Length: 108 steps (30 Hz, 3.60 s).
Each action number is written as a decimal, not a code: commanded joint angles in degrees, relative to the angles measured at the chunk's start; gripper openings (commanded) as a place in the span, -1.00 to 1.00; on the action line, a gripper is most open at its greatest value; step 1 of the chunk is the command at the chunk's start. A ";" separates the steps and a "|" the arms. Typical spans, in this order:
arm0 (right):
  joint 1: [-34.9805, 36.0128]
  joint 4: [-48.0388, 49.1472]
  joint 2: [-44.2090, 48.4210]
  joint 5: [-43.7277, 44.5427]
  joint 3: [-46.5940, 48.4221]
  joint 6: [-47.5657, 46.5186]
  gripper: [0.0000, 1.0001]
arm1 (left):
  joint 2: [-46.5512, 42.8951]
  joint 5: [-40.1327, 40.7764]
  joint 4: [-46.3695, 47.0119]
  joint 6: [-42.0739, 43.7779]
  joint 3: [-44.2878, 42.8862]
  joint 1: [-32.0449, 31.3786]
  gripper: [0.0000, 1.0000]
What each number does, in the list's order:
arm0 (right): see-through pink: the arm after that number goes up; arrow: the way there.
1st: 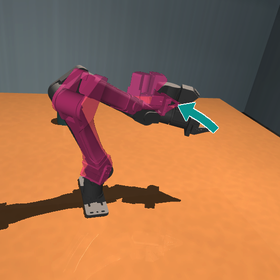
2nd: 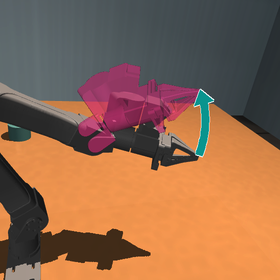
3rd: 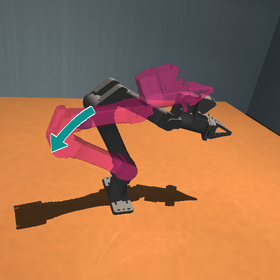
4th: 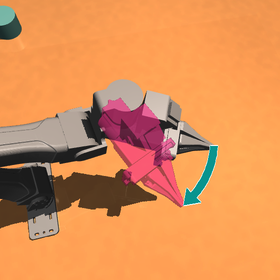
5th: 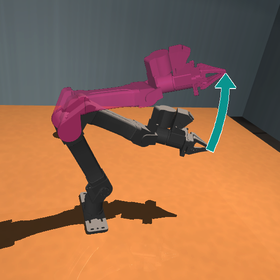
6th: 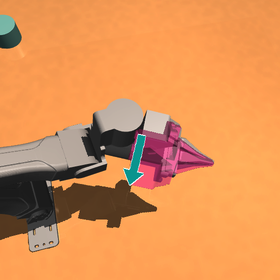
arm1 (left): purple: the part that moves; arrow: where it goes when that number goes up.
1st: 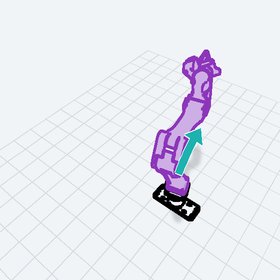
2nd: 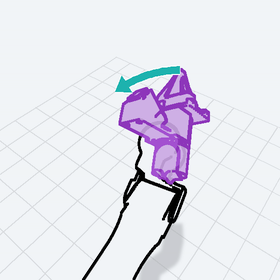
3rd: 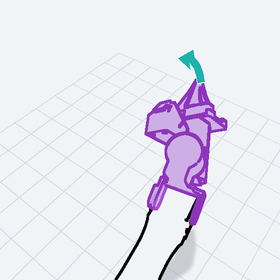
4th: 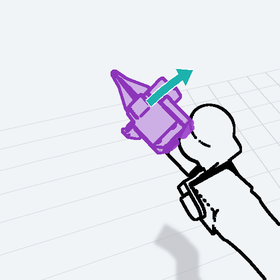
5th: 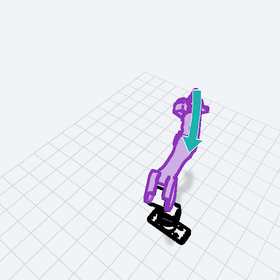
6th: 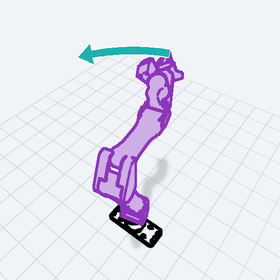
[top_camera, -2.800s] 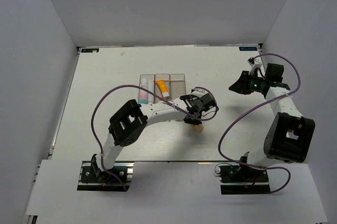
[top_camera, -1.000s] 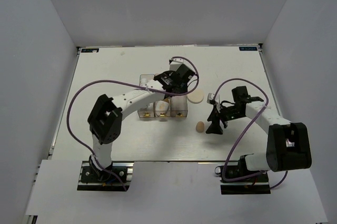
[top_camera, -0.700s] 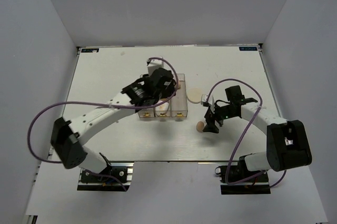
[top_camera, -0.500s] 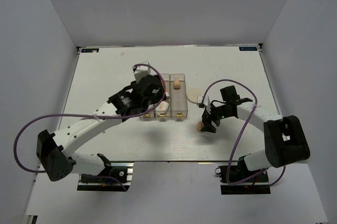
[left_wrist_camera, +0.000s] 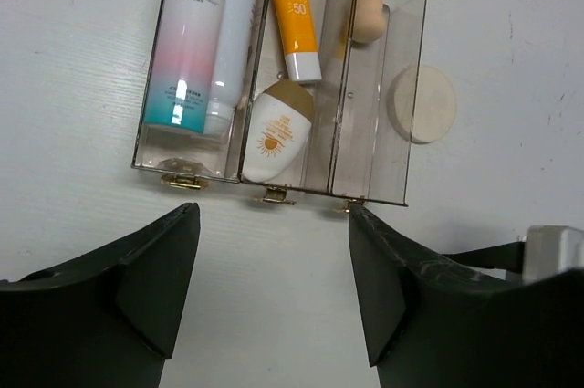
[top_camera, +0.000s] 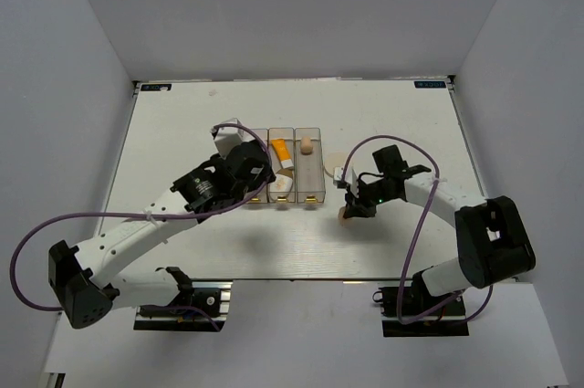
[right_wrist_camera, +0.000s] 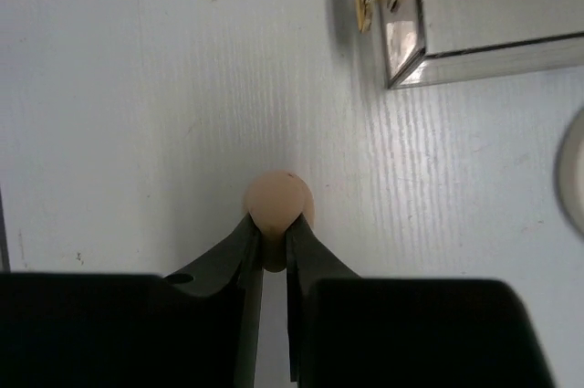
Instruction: Organize the makeup
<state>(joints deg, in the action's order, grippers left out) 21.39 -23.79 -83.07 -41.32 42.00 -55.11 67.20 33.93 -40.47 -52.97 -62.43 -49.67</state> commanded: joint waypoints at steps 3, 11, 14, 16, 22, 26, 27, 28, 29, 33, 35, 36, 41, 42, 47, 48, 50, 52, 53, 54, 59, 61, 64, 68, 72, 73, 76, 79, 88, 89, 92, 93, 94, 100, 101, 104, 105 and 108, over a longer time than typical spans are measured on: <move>0.15 -1.97 4.93 -4.99 10.72 3.07 -0.76 | -3.47 0.52 -0.93 -2.05 2.48 0.01 0.52; 2.86 8.57 -3.84 -5.62 23.74 18.19 -0.67 | -4.89 0.52 0.74 -2.40 4.16 0.01 0.52; 4.62 13.67 -7.53 -3.25 24.54 22.58 -0.59 | -5.32 0.78 0.39 -2.49 4.07 0.01 0.52; 5.24 14.04 -9.73 -1.84 25.94 24.25 -0.49 | -5.93 0.96 0.22 -2.93 4.42 0.01 0.52; 5.51 13.06 -14.76 -1.83 28.84 27.16 0.27 | -8.39 1.92 -1.19 -4.86 5.39 0.01 0.52; 5.24 13.68 -13.00 -1.57 28.93 28.13 0.37 | -9.28 1.67 -0.84 -5.30 6.44 0.01 0.52; 5.24 13.60 -12.74 -1.48 29.10 28.30 0.37 | -9.19 1.58 -0.41 -5.39 6.62 0.01 0.52; 5.07 13.51 -12.12 -1.05 29.19 28.48 0.37 | -9.10 1.40 -0.31 -5.30 6.62 0.01 0.52; 4.98 14.03 -11.86 0.87 29.19 29.87 0.35 | -8.76 1.23 -0.23 -5.21 6.45 0.01 0.52; 3.06 17.01 -10.80 11.15 28.49 38.40 0.03 | -8.40 1.49 -1.19 -5.39 5.75 0.01 0.52; 1.21 17.20 -10.98 15.28 27.97 40.25 -0.36 | -8.92 1.66 -1.28 -5.74 5.92 0.01 0.52; -0.10 17.20 -10.98 16.78 27.70 42.26 -0.55 | -9.54 1.66 -1.11 -5.91 6.53 0.01 0.52; -6.09 13.96 -13.61 18.12 27.96 45.00 -0.96 | -10.25 1.49 -0.40 -6.36 7.41 0.01 0.52; -6.44 11.86 -15.35 17.16 28.31 45.09 -0.93 | -9.99 1.40 -0.40 -6.18 7.24 0.01 0.52; -8.29 4.90 -22.39 13.20 31.91 43.69 -0.37 | -8.32 0.87 -0.31 -5.83 6.10 0.01 0.52; -8.47 4.37 -24.14 12.85 32.87 43.25 -0.25 | -8.14 0.87 -0.31 -5.83 5.75 0.01 0.52; -8.47 3.93 -25.47 12.84 33.41 42.63 -0.15 | -7.87 0.87 -0.49 -5.65 5.48 0.01 0.52; -8.47 3.67 -27.23 13.54 34.38 42.37 -0.10 | -7.87 0.96 -0.75 -5.74 5.39 -0.52 0.52; -8.73 3.49 -28.63 13.98 34.73 42.37 -0.09 | -7.96 1.05 -0.75 -5.74 5.39 -0.52 0.52; -8.56 2.97 -29.34 14.51 35.77 42.37 -0.09 | -8.05 1.05 -0.84 -5.83 5.39 -0.52 0.52; -8.91 2.52 -31.89 15.74 36.40 41.58 -0.07 | -8.31 1.31 -1.19 -5.92 5.22 -0.52 0.52; -8.99 2.52 -32.24 16.27 36.23 41.32 -0.08 | -8.40 1.40 -1.37 -5.92 5.22 -0.52 0.51; -8.99 2.43 -33.03 17.68 35.96 41.23 -0.09 | -7.96 1.31 -1.19 -5.92 5.13 -0.52 0.52; -9.08 2.52 -33.56 17.51 35.08 40.79 -0.20 | -7.87 1.31 -1.11 -5.83 5.04 -0.52 0.52; -9.17 2.26 -33.92 14.08 34.99 40.79 -0.86 | -7.78 1.31 -1.19 -5.83 5.04 -0.52 0.52; -9.34 2.08 -33.31 13.29 35.17 40.87 -0.98 | -7.96 1.40 -1.45 -5.83 4.87 -0.52 0.52; -9.96 2.26 -30.94 11.97 35.87 40.79 -1.00 | -8.40 1.75 -1.72 -6.00 4.95 -0.52 0.52; -10.66 2.17 -27.25 10.91 37.36 39.47 -1.00 | -9.10 1.84 -1.72 -6.27 5.57 -0.52 0.51; -9.87 2.87 -18.19 9.59 40.27 36.92 -1.00 | -8.67 1.58 -1.19 -6.09 5.74 -0.52 0.52; -9.53 2.79 -17.66 9.59 40.70 36.92 -1.00 | -8.58 1.57 -1.02 -6.01 5.74 -0.52 0.52; -7.86 3.05 -16.34 10.29 41.06 36.83 -1.00 | -8.40 1.31 -0.84 -5.92 5.83 -0.52 0.51; -7.07 2.96 -16.08 10.90 41.23 36.57 -1.00 | -8.23 1.14 -0.67 -5.92 5.83 -0.52 0.52; -6.54 2.70 -16.16 11.35 41.41 36.13 -1.00 | -8.31 1.22 -0.58 -5.92 5.92 -0.52 0.52; -1.97 0.51 -18.44 15.12 43.60 35.69 -1.00 | -8.22 1.31 -0.66 -5.74 5.66 -0.52 0.51; -1.27 0.15 -18.88 15.56 44.13 35.69 -1.00 | -8.40 1.40 -0.75 -5.74 5.74 -0.52 0.52; 1.28 -0.73 -20.46 18.29 45.19 35.08 -1.00 | -8.93 1.57 -0.75 -5.83 6.01 -0.52 0.51; 1.55 -0.82 -20.64 18.99 45.28 34.90 -1.00 | -9.10 1.57 -0.84 -5.92 6.10 -0.52 0.52; 3.13 -1.26 -22.05 22.33 45.89 34.02 -1.00 | -9.37 1.75 -0.75 -5.92 6.45 -0.52 0.52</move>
<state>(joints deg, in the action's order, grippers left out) 23.46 -24.01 -103.96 -22.92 85.08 -19.55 59.40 34.50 -41.56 -58.57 -55.57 -50.00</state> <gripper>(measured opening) 0.014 0.757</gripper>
